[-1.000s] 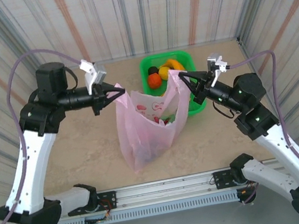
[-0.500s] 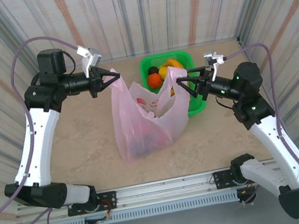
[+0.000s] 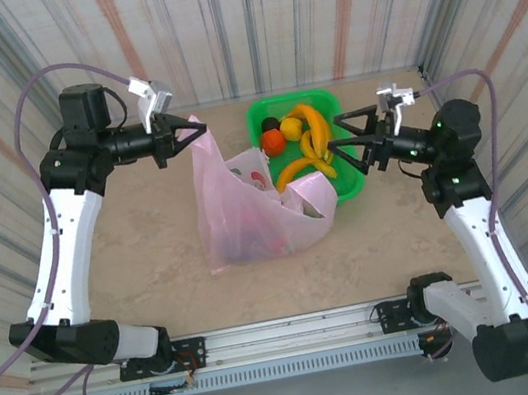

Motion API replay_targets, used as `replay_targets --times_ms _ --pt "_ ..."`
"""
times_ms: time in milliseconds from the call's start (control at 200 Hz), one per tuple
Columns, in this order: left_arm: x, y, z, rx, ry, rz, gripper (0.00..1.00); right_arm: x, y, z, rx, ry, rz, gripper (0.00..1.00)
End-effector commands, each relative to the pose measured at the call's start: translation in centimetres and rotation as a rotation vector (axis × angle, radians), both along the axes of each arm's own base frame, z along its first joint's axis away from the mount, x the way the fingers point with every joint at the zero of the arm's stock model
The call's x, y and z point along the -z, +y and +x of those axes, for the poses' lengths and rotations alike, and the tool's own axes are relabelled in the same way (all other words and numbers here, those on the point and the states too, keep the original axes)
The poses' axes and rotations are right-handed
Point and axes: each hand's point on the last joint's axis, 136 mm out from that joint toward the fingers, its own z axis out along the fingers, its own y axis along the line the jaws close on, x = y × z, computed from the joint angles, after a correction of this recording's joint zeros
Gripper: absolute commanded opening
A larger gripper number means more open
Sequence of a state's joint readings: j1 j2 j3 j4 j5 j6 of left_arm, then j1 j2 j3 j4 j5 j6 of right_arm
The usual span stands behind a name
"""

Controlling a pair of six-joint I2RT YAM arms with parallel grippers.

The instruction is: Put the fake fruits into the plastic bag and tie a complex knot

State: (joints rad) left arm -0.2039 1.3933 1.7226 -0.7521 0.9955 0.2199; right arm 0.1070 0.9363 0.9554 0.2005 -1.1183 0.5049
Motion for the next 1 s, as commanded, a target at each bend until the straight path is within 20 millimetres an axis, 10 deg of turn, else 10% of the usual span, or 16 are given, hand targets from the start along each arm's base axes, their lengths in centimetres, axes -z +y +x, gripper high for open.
replay_targets --times_ms 0,661,997 --pt "-0.3 -0.1 0.0 0.017 -0.006 -0.022 0.00 -1.2 1.6 -2.7 -0.118 -0.091 -0.010 0.99" --pt "-0.1 -0.1 0.1 0.014 0.000 -0.021 0.00 1.7 6.9 -6.7 -0.299 -0.005 -0.080 1.00" --pt "-0.6 -0.1 -0.7 0.032 -0.013 -0.032 0.00 -1.7 7.7 -5.9 -0.242 -0.088 -0.056 0.39"
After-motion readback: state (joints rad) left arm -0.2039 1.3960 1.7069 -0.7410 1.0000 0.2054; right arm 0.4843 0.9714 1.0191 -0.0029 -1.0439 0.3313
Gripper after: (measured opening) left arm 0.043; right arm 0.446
